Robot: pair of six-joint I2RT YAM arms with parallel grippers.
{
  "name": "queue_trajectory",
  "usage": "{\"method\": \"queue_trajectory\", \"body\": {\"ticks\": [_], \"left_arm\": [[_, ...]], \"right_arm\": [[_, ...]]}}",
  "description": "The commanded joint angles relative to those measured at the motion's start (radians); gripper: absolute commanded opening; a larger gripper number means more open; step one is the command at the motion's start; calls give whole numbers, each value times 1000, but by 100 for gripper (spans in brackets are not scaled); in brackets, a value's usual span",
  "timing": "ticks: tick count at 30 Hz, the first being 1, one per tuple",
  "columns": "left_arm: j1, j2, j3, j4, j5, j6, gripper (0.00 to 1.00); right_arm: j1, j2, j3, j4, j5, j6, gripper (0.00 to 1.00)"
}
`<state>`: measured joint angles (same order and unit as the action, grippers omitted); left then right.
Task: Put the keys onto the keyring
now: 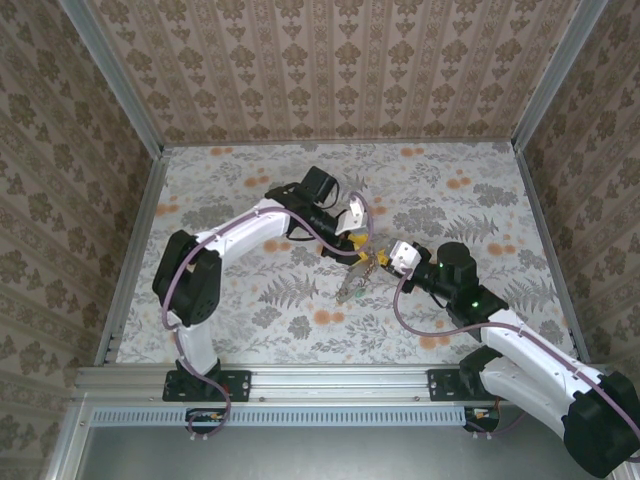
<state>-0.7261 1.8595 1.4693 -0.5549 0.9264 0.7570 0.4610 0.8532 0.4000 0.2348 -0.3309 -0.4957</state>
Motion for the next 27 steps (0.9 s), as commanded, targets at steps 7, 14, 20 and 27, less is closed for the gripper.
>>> {"method": "queue_trajectory", "body": {"ticks": [7,14,20,27], "left_arm": [[-12,51,73,-75,-27,64,43],[-13,67,92,-113,-27,84,32],[-15,73,100,-126,-16,93,22],[-15,64,103,-114,28,90,20]], "right_arm": [[-4,-2,46,10,-42,-7,0],[-4,-5,48,11,-45,-4,0],[-3,-6,48,14,-46,-4,0],[-4,1,49,17,-50,-1,0]]}}
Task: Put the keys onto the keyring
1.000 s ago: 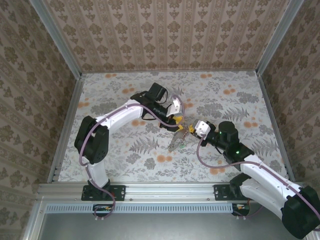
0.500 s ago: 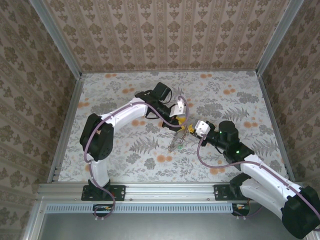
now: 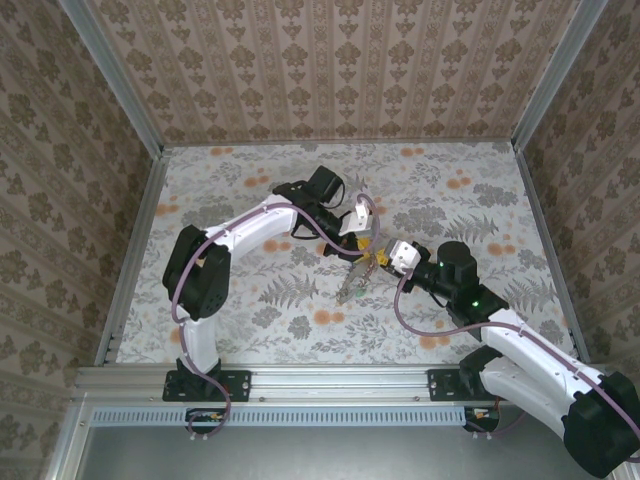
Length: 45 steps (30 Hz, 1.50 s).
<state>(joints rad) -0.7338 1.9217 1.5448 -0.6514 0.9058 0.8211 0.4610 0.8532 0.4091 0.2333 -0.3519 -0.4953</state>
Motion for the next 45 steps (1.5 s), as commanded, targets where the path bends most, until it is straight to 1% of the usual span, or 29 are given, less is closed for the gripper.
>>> {"method": "queue_trajectory", "body": {"ticks": [1,4,6,11,12,14,20,23,27,32,36,39,41,45], "left_arm": [[-7,0,26,-16,56,24,19],[-6,1,29,-14,62,24,19],[-5,3,32,-20,61,25,16],[-6,4,30,-22,56,22,0],[-3,3,27,-7,47,-2,0],[5,-7,14,29,67,-31,0],[35,-105,-128,314,152,-218,0],[42,-150,-195,450,186,-292,0],[45,-193,-264,607,206,-374,0],[44,-210,-310,708,196,-443,0],[35,-213,-366,861,158,-528,0],[30,-211,-405,960,116,-583,0],[27,-208,-430,1038,100,-630,0],[23,-208,-469,1145,52,-689,0]], "right_arm": [[-4,2,40,18,-29,-2,0],[-4,4,39,20,-27,-2,0],[-4,4,40,20,-27,-1,0],[-4,0,39,21,-23,2,0],[-4,-1,39,18,-20,4,0],[-4,-4,36,12,-11,11,0],[-7,-12,17,-2,39,90,0],[-13,-6,8,3,32,150,0],[-26,3,-14,45,36,219,0],[-39,28,-18,91,20,290,0],[-42,56,-19,127,12,346,0],[-42,74,-21,145,-9,368,0],[-42,86,-23,150,-15,369,0],[-41,93,-27,149,-18,354,0]]}}
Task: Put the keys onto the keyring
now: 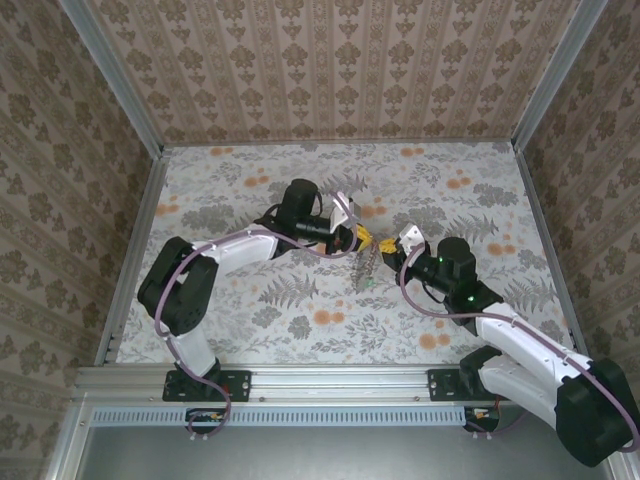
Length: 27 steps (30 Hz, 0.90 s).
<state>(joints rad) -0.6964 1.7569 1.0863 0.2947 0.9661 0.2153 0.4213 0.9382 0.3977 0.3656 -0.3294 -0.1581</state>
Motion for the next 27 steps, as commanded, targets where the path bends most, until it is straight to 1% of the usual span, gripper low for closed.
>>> {"method": "queue_trajectory", "body": {"ticks": [1,4,12,16,18,22,27], "left_arm": [[-16,-43,-18,220,-19,-95,0],[-18,-46,-33,251,-31,-108,0],[-20,-54,-41,251,9,-86,0],[-27,-60,-39,245,15,-66,0],[-30,-64,-43,240,7,-54,0],[-40,-74,-34,202,-6,-12,0],[-50,-82,-25,178,-16,17,0]], "right_arm": [[-2,6,-17,16,-48,8,0],[-2,10,-12,-16,-55,-21,0],[-3,15,9,-51,-18,-70,1],[-2,31,29,-37,29,-19,0],[-2,34,45,-34,32,9,0],[-3,59,120,-128,38,60,0],[-3,95,177,-228,-10,13,0]]}}
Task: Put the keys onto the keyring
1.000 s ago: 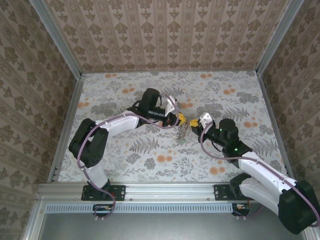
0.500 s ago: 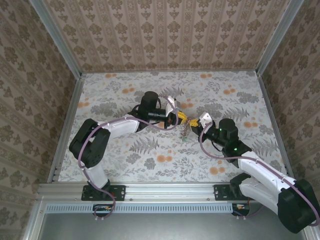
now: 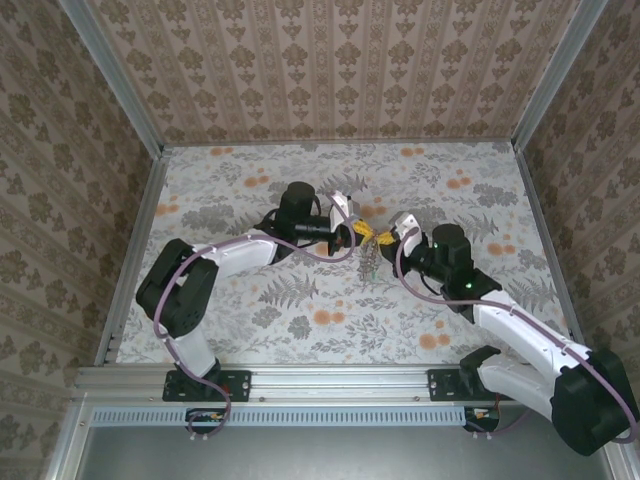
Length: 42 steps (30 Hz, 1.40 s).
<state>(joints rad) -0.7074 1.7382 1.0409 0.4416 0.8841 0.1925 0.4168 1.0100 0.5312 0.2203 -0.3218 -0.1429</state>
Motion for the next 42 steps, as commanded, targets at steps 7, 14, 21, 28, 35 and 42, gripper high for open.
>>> {"method": "queue_trajectory", "body": {"ticks": [7,14,21,28,35,42], "left_arm": [[-41,-64,-5,128,26,-17,0],[-44,-58,-37,209,7,-60,0],[-47,-67,-67,224,0,-57,0],[-46,-78,-77,225,-27,-44,0],[-35,-78,-86,210,-34,-28,0],[-29,-92,-91,187,-31,-13,0]], "right_arm": [[3,30,41,-136,-96,-145,0],[1,37,20,-106,16,-180,0],[-1,73,33,-88,80,-90,0],[-6,15,1,-59,-33,-88,16],[-28,-116,-12,-101,-17,-68,25],[-60,-174,-5,-108,-48,-1,27]]}}
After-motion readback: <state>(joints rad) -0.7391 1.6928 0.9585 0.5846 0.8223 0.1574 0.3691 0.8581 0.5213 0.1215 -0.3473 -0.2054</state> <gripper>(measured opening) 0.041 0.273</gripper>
